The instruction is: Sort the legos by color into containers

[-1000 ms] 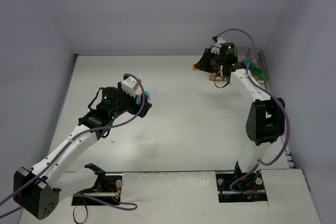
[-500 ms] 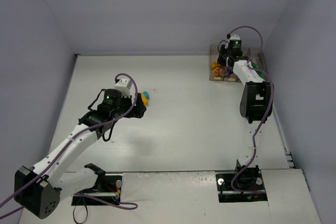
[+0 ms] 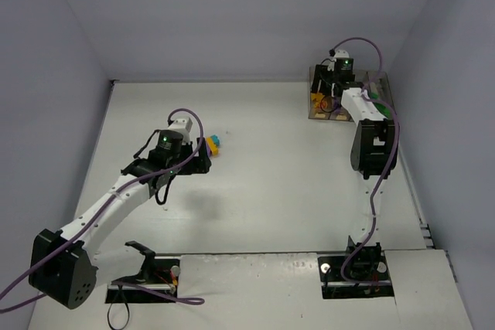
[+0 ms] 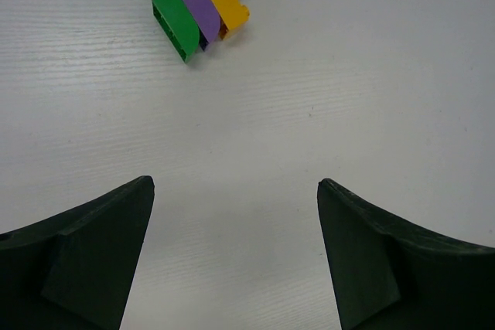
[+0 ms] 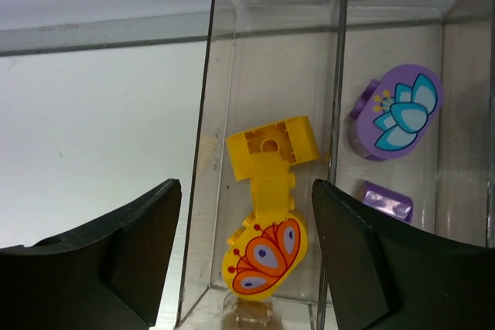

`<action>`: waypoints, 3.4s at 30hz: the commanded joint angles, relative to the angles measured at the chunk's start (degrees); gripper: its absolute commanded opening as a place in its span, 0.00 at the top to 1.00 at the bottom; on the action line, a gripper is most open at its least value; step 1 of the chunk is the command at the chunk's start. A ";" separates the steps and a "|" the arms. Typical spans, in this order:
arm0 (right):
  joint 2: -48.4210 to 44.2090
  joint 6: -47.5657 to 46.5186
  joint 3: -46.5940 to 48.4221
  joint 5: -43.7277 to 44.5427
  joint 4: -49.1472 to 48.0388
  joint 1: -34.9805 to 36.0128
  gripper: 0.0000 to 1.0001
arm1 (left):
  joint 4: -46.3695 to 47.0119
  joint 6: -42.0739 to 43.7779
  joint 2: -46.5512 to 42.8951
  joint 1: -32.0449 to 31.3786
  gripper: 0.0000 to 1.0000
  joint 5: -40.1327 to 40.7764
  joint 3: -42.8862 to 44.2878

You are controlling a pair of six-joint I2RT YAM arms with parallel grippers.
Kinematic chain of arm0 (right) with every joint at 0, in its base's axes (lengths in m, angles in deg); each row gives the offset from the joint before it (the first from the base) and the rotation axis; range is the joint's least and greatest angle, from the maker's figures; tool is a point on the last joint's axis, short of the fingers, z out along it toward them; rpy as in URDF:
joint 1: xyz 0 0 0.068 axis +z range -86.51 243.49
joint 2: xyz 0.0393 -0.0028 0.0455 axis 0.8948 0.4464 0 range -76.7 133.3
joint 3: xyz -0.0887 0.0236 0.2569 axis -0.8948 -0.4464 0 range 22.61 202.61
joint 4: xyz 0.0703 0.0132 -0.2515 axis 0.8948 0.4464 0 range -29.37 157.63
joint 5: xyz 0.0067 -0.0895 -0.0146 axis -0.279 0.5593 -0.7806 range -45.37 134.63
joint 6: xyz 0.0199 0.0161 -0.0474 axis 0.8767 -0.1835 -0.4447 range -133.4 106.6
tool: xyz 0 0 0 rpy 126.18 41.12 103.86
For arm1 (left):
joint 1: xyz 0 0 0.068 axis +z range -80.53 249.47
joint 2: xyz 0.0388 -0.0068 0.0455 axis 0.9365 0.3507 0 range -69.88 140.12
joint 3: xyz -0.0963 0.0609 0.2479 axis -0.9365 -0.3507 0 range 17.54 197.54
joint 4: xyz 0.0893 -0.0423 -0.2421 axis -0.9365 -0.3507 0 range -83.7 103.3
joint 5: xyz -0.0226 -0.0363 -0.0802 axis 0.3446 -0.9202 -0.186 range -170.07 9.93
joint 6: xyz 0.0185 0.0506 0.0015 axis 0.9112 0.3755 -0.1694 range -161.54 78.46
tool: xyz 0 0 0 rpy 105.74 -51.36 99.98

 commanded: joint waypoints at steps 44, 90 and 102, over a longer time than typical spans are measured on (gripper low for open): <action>-50.13 16.89 -56.29 -15.46 -7.27 13.99 0.49 | -14.41 -17.24 41.39 -0.01 0.13 20.28 36.12; -45.04 23.64 -46.02 -34.62 -12.35 22.59 0.30 | 27.76 8.58 15.57 -0.80 0.77 -5.72 6.00; -40.38 34.64 -43.11 -31.64 -22.65 29.90 0.30 | 33.93 6.83 6.24 -1.07 0.76 -14.00 0.09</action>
